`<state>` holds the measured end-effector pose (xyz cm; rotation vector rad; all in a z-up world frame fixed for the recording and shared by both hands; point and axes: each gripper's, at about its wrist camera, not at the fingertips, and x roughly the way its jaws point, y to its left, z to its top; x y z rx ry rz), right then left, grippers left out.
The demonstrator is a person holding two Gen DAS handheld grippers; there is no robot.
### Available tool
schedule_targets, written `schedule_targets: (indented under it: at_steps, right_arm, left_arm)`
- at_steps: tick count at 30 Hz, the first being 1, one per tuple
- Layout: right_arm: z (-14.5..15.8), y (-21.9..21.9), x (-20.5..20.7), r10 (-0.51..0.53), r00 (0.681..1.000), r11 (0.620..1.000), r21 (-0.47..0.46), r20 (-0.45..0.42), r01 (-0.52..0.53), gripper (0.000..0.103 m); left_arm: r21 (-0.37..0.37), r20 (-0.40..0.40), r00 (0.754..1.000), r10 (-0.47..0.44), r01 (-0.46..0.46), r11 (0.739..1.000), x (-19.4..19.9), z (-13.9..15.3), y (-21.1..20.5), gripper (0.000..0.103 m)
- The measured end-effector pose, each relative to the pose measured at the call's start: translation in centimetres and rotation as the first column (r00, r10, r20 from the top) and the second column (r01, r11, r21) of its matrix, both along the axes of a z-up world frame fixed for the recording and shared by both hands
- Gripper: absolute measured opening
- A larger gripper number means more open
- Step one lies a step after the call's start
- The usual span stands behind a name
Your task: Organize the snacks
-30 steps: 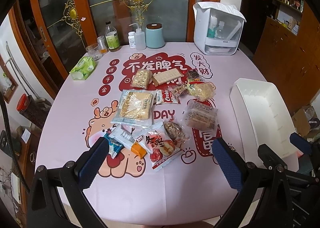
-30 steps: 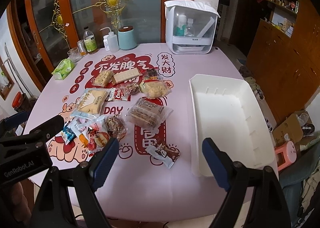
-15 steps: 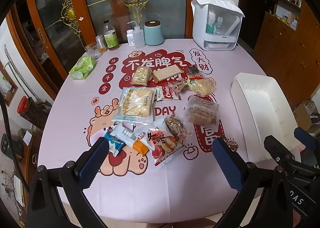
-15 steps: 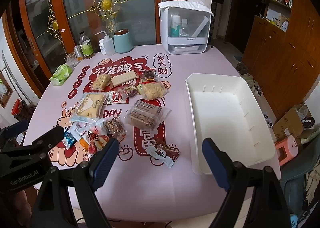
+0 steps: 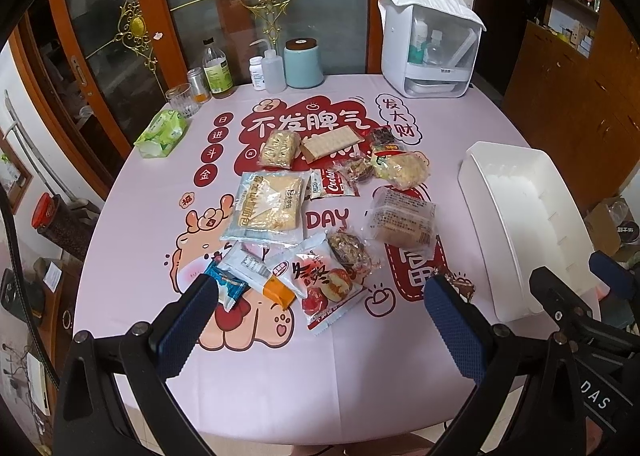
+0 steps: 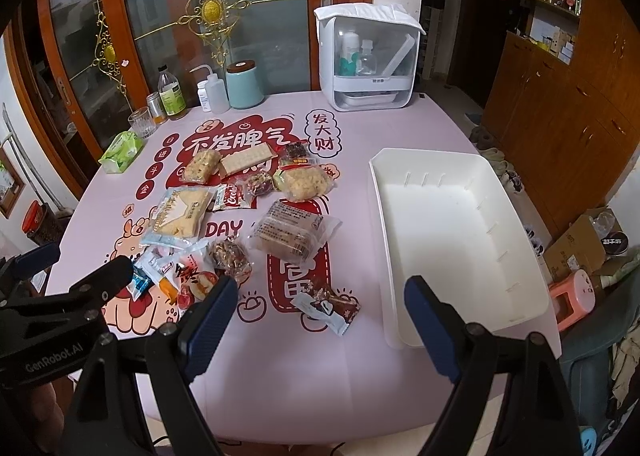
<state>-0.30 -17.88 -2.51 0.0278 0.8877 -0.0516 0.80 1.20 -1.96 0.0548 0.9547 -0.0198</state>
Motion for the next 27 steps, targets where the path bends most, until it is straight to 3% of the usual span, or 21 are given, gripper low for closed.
schedule_targets:
  at_steps: [27]
  right_arm:
    - [0.5, 1.6, 0.3, 0.009, 1.0, 1.0, -0.01, 0.01, -0.008, 0.086]
  left_arm:
    - [-0.012, -0.003, 1.0, -0.001, 0.001, 1.0, 0.1, 0.2, -0.3, 0.102]
